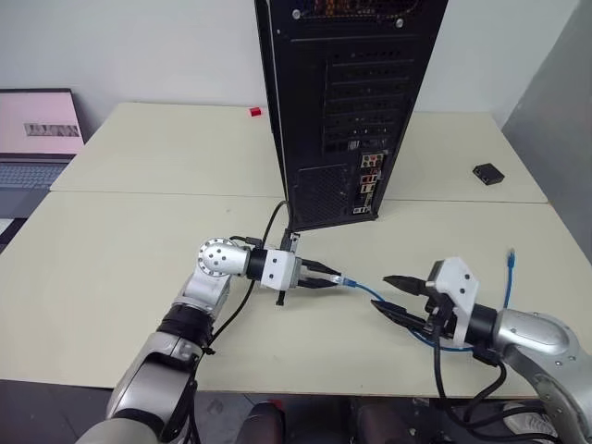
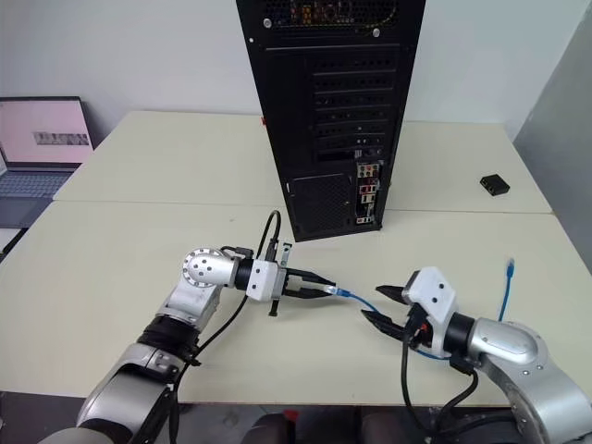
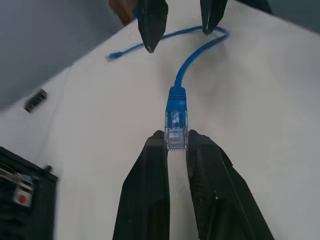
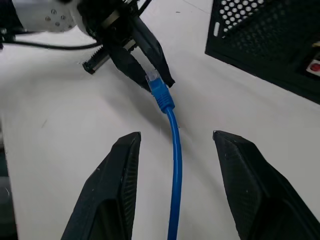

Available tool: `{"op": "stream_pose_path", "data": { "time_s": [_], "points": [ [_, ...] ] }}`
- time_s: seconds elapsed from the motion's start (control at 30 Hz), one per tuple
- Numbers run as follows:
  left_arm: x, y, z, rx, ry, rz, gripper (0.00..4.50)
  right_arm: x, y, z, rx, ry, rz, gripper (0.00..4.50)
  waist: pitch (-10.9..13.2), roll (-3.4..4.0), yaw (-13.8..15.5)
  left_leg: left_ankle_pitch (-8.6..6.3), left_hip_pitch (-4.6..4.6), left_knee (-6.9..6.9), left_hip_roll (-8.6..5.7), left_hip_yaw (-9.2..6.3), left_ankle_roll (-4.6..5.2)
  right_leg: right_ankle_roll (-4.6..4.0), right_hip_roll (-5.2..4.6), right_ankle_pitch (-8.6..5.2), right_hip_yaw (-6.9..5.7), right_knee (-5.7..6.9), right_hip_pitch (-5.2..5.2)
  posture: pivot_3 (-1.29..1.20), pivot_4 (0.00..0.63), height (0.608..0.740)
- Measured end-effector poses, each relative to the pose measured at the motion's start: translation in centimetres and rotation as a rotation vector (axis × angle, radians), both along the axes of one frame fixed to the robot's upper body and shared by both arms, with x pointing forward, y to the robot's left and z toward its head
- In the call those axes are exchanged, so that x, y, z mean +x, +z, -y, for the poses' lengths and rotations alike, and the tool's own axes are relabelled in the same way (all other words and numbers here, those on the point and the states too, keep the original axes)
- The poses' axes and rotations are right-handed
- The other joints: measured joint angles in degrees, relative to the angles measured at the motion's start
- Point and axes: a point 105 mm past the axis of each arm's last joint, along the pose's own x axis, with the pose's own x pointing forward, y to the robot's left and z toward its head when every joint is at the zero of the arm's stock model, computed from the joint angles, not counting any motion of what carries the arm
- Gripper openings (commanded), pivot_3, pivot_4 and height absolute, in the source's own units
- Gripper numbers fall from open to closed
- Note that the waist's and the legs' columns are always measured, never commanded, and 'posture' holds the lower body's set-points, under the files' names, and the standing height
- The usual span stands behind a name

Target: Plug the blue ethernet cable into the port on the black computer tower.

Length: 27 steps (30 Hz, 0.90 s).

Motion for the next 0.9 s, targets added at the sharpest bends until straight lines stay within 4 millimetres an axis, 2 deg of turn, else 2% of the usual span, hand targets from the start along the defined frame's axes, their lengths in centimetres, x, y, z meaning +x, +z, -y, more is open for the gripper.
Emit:
{"op": "stream_pose_path", "data": {
  "time_s": [0.17, 0.37, 0.43, 0.5, 0.63, 0.73, 0.9],
  "points": [
    [-0.7, 0.1, -0.5, -0.041, -0.071, 0.249, 0.25, 0.1, 0.3, 0.1, 0.020, -0.012, -0.011, 2.44, 0.00, 0.00, 0.01, 0.00, 0.00, -0.01, -0.01, -0.01, 0.01, 0.00, 0.00, 0.00, -0.01, 0.00, 0.01, 0.00, 0.150, 0.740],
    [-0.9, 0.8, -0.9, -0.114, -0.079, 0.428, 0.25, -0.1, 0.9, -1.0, 0.088, 0.037, -0.031, 2.44, 0.00, -0.01, 0.00, 0.00, -0.02, 0.01, -0.02, -0.01, 0.01, 0.03, 0.00, 0.02, -0.01, -0.02, 0.01, 0.00, 0.150, 0.740],
    [-1.0, 0.9, -0.9, -0.131, -0.081, 0.462, 0.25, -0.1, 1.3, -1.6, 0.126, 0.066, -0.042, 2.44, 0.00, -0.01, -0.07, 0.00, -0.01, 0.00, -0.02, -0.01, 0.02, 0.03, 0.00, 0.02, -0.01, -0.02, 0.01, 0.00, 0.150, 0.740],
    [-1.3, 1.0, -0.9, -0.149, -0.086, 0.491, 0.25, 0.2, 1.5, -2.1, 0.163, 0.086, -0.056, 2.71, 0.00, -0.01, -0.05, 0.00, -0.01, 0.00, -0.02, -0.02, 0.02, 0.03, 0.00, 0.02, -0.02, -0.01, 0.01, 0.00, 0.150, 0.740],
    [-1.4, 1.0, -1.1, -0.153, -0.082, 0.507, 0.25, 0.7, 0.8, -2.7, 0.189, 0.100, -0.112, 2.80, 0.00, -0.01, -0.01, 0.01, -0.03, 0.00, -0.02, -0.03, 0.02, 0.03, 0.00, 0.02, -0.05, -0.02, 0.01, 0.00, 0.150, 0.740],
    [-1.3, 0.9, -1.2, -0.150, -0.076, 0.511, 0.25, 0.9, 0.8, -3.3, 0.210, 0.111, -0.131, 3.42, 0.00, -0.01, 0.00, 0.01, -0.02, 0.00, -0.02, -0.04, 0.03, 0.03, -0.01, 0.02, -0.06, 0.00, 0.00, 0.00, 0.150, 0.740],
    [-1.0, 1.1, -1.5, -0.152, -0.046, 0.526, 0.25, 1.1, 0.7, -3.7, 0.240, 0.116, -0.167, 3.45, 0.00, -0.01, 0.00, 0.01, -0.03, 0.00, -0.01, -0.06, 0.03, 0.03, -0.01, 0.02, -0.08, 0.00, 0.00, 0.00, 0.150, 0.740]
  ]
}}
